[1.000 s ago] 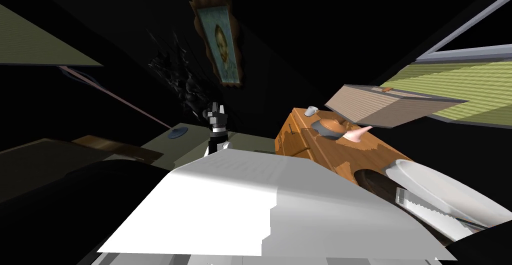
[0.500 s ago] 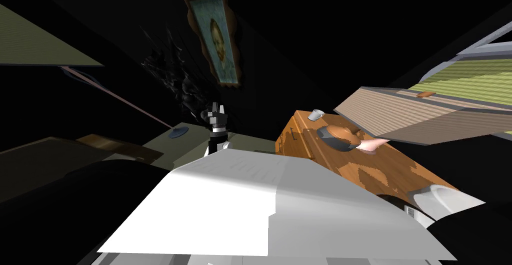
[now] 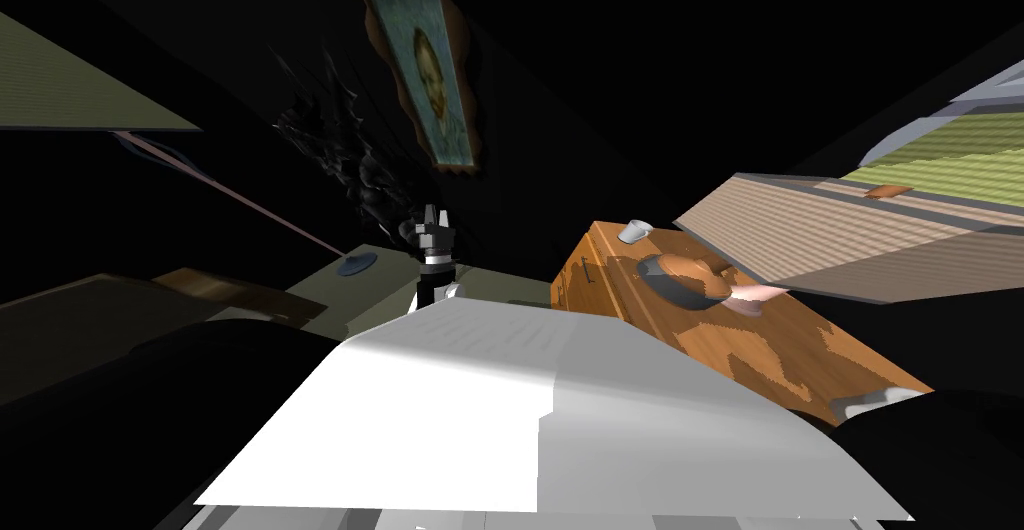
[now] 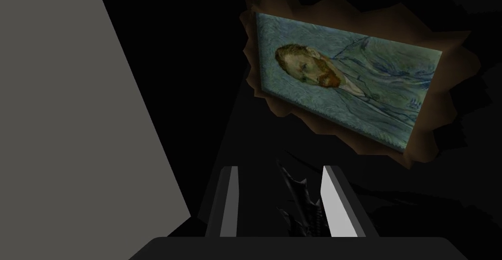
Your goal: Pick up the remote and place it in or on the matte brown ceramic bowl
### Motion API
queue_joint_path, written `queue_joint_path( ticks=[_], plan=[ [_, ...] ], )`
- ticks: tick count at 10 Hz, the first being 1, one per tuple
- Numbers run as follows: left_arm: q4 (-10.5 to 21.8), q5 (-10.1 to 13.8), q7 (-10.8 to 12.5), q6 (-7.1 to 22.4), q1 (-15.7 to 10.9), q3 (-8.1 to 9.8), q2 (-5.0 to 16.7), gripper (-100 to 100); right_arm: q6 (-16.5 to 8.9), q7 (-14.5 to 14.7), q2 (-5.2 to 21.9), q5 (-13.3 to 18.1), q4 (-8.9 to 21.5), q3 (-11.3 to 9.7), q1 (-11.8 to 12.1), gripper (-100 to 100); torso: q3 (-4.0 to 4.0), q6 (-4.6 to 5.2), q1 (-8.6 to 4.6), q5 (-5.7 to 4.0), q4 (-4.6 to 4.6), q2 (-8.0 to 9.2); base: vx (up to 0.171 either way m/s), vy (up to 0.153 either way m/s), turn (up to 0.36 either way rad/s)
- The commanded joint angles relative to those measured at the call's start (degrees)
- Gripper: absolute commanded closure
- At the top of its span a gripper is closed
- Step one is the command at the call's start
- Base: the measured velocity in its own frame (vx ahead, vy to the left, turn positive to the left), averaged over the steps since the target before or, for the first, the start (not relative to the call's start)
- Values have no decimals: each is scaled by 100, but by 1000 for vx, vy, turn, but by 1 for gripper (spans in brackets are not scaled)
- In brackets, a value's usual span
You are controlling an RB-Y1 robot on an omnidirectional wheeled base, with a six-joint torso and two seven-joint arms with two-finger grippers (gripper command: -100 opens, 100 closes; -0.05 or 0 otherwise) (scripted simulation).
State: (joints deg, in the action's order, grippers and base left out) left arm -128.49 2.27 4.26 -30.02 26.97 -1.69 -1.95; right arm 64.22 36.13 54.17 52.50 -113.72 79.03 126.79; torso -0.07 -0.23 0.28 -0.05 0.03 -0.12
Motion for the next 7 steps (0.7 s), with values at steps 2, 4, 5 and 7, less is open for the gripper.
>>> queue_joint_path(
  ticks=[2, 4, 5, 7],
  plan=[
    [0, 0, 0, 0, 0, 0, 0, 0, 0, 0, 0, 0, 0, 0, 0, -100, 0, 0, 0, 0, 0, 1, 0, 0, 0],
    [0, 0, 0, 0, 0, 0, 0, 0, 0, 0, 0, 0, 0, 0, 0, -100, 1, 0, 0, 0, 0, 1, 0, 0, 0],
    [0, 0, 0, 0, 0, 0, 0, 0, 0, 0, 0, 0, 0, 0, 0, 0, 1, 0, 0, 0, 0, 1, 0, 0, 0],
    [0, 0, 0, 0, 0, 0, 0, 0, 248, 28, -144, -172, 31, 267, 106, -100, 2, 0, -2, 1, 1, 3, -11, -19, 3]
  ],
)
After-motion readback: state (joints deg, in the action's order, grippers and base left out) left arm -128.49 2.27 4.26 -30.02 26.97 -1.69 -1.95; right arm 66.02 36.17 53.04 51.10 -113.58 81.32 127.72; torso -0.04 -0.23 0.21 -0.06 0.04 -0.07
